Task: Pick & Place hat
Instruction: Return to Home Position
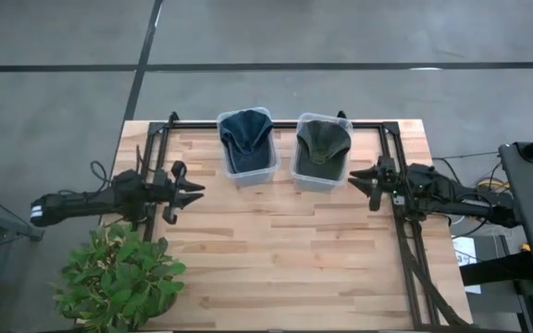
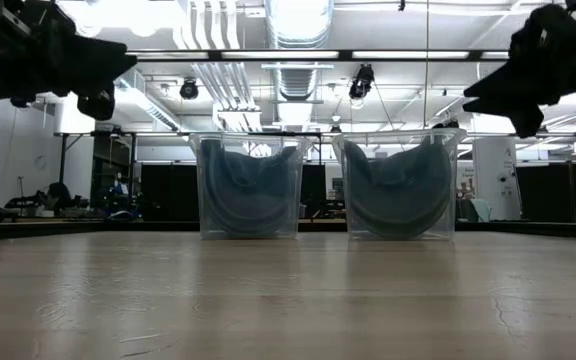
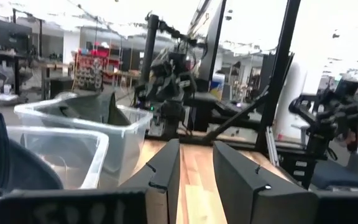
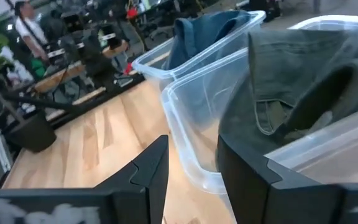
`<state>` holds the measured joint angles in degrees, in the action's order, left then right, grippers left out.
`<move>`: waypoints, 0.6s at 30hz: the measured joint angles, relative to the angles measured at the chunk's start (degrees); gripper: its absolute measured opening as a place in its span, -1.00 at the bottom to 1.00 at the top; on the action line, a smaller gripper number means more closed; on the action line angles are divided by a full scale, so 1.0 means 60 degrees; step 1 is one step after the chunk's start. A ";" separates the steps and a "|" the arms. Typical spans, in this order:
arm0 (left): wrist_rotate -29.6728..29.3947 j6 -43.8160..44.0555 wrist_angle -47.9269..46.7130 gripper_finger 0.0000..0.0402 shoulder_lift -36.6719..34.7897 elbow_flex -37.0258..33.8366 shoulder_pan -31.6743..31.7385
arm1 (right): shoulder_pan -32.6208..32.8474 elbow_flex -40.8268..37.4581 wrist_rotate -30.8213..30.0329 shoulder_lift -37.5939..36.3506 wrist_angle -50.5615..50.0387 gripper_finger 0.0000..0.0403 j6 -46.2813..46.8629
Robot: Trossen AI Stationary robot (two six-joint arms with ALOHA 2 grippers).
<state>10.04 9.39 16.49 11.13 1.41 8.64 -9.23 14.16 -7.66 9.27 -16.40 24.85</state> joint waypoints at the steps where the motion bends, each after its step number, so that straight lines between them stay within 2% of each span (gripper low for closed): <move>1: 0.0000 0.0000 0.0034 -0.55 -0.0068 -0.0011 0.0000 | 0.0000 -0.0170 -0.0095 -0.0115 0.0110 -0.35 0.0081; 5: -0.0005 -0.0036 -0.0040 -0.55 -0.0348 -0.0137 0.0004 | -0.0002 -0.0694 -0.0501 -0.0724 0.0380 -0.36 0.0166; 9: -0.0025 -0.0008 -0.0503 -0.55 -0.0702 -0.0145 0.0004 | 0.0004 -0.0936 -0.0382 -0.1483 0.0406 -0.35 0.0007; 18: -0.0059 -0.0409 -0.1022 -0.55 -0.1030 -0.0153 0.0004 | 0.0015 -0.1736 -0.0196 -0.1312 0.1391 -0.36 -0.0868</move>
<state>9.69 6.93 10.37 4.95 0.49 8.67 -9.15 3.74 -8.83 1.39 -8.06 19.64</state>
